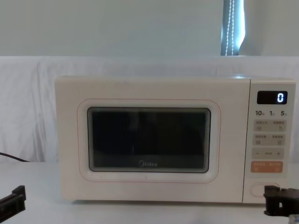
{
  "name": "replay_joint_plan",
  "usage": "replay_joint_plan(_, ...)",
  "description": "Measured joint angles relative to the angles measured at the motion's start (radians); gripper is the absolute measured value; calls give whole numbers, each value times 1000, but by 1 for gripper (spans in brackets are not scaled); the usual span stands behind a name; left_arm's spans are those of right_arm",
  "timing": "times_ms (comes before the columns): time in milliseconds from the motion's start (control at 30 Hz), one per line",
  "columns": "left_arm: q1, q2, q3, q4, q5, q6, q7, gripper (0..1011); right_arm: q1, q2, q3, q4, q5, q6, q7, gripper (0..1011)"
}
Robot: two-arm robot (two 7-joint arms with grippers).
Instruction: Press the button to open the microwave door with one hand; close the microwave door with the other hand.
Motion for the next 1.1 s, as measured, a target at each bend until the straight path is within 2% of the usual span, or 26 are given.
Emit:
replay_joint_plan(167,0,0,0,0,0,0,0,1001,42,-15,5,50,6,4,3,0)
replay_joint_plan(333,0,0,0,0,0,0,0,1001,91,-39,28,114,36,8,1,0)
replay_joint_plan(1100,0,0,0,0,0,0,0,1001,207,-60,74,278,52,-19,-46,0)
